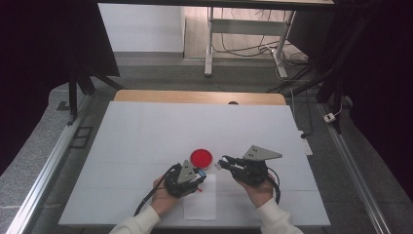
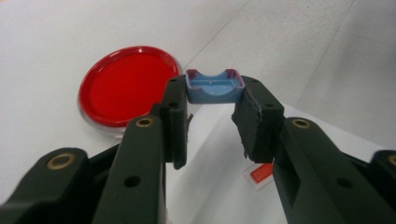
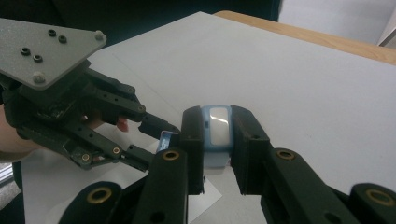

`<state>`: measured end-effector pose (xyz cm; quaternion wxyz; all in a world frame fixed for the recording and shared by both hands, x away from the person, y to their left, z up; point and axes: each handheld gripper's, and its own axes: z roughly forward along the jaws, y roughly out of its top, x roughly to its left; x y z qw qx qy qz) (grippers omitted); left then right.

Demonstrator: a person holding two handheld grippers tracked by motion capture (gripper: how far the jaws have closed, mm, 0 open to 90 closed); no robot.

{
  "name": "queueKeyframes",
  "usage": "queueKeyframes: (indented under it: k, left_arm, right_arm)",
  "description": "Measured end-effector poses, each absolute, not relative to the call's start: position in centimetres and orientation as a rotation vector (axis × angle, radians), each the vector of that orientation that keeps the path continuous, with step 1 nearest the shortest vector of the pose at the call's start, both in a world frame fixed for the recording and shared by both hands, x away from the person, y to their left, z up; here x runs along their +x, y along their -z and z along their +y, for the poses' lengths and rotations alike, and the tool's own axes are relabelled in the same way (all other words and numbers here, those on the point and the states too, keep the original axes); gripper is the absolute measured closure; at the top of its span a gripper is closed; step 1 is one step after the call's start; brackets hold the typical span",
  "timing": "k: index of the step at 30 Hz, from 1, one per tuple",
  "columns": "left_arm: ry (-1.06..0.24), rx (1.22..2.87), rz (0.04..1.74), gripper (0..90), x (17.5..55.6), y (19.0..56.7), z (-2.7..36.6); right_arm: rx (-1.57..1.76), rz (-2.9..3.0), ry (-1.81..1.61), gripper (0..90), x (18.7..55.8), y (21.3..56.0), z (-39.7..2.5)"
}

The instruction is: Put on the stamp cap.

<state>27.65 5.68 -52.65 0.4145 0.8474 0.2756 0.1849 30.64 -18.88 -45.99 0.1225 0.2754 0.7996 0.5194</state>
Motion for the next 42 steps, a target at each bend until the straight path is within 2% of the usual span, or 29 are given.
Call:
queueKeyframes:
  k: [10,42]
  left_arm:
    - [-0.455,2.13,0.674,64.7,27.7,52.6,4.5]
    - [-0.474,2.116,0.674,64.8,27.8,52.3,4.4]
  right_arm:
    - [0.809,2.324,-1.519,75.4,30.7,46.1,-18.9]
    - [0.916,2.253,-1.581,75.5,29.6,46.2,-17.1]
